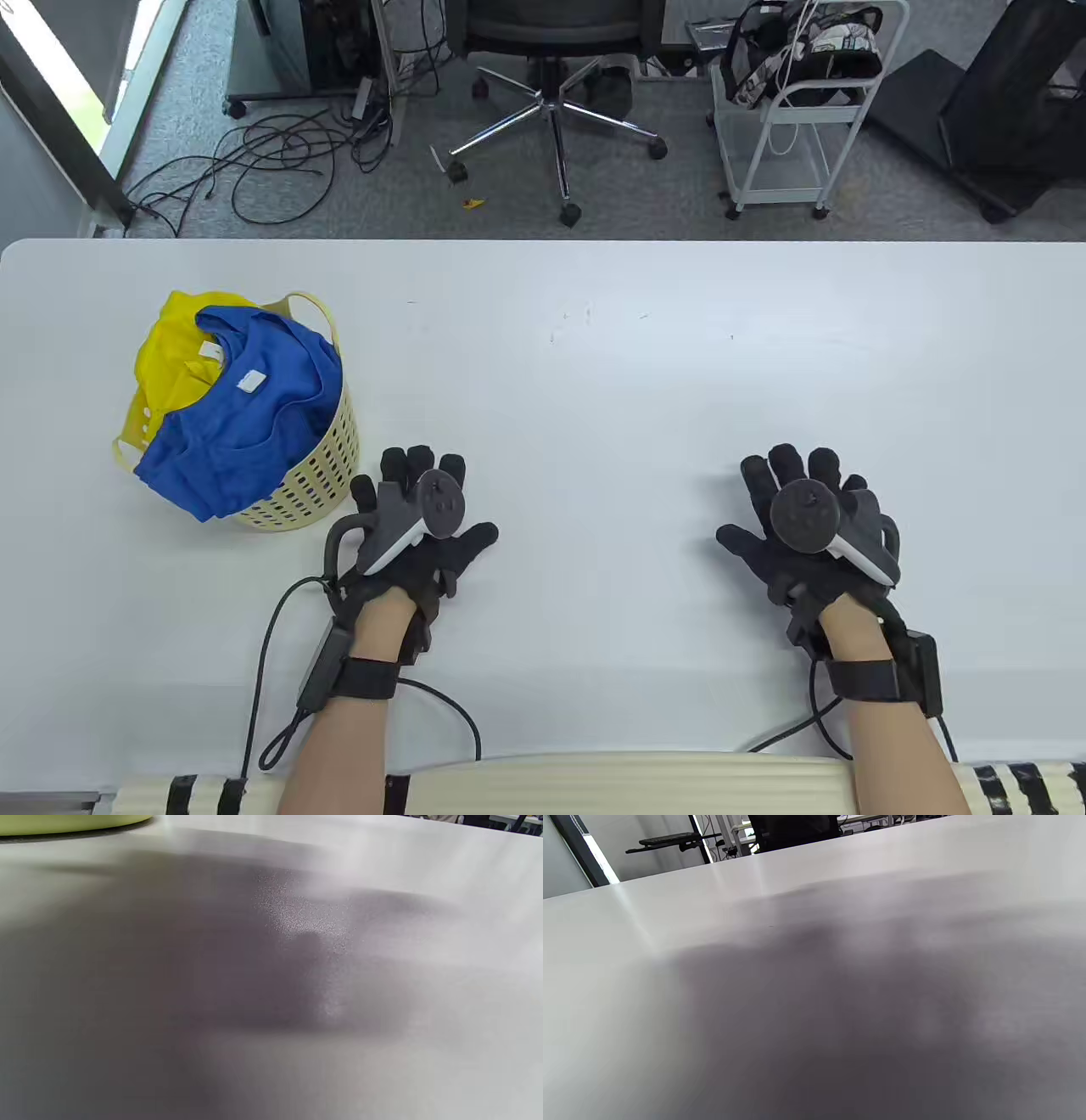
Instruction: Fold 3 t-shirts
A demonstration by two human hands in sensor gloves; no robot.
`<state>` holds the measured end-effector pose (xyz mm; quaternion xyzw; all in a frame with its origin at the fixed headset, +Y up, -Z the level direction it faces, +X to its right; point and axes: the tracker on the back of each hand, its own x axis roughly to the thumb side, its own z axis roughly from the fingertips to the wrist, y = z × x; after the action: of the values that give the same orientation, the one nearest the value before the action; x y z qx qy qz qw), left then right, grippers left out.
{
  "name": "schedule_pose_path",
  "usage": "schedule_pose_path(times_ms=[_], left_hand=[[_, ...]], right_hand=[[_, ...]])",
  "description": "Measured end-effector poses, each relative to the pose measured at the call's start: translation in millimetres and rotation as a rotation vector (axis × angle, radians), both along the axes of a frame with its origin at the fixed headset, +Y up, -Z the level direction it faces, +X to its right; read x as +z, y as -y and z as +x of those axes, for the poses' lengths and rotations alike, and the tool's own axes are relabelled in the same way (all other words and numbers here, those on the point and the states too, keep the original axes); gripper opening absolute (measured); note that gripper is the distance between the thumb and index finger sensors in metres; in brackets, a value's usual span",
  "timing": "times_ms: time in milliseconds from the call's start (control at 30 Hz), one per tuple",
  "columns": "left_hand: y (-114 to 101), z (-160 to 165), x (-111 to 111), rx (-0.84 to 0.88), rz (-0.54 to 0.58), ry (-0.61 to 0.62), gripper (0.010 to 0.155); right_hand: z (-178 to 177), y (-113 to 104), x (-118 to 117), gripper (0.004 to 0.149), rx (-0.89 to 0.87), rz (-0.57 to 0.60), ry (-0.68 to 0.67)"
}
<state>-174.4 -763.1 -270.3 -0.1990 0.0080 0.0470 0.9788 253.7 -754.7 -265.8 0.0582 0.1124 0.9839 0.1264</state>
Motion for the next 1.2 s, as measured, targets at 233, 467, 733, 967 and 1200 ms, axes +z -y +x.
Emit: schedule_pose_path(times_ms=[233,467,733,967,1200], left_hand=[[0,0,1,-0.001,0.0,-0.003,0.093],[2,1,-1,0.015,-0.004,0.0,0.093],[-6,4,2,0.009,0.014,0.006,0.093],[-57,6,3,-0.138,0.144,-0.049,0.088],[-157,-11,3,-0.246,0.291,-0.109,0.082]], right_hand=[[-1,2,-1,0.08,-0.001,-0.006,-0.003],[-3,1,1,0.079,-0.011,0.005,-0.011],[-10,4,0,0.079,-0.026,-0.021,-0.034],[-14,4,-2,0.079,-0.041,-0.029,-0.052],[-11,10,-5,0.078,-0.059,-0.059,-0.032]])
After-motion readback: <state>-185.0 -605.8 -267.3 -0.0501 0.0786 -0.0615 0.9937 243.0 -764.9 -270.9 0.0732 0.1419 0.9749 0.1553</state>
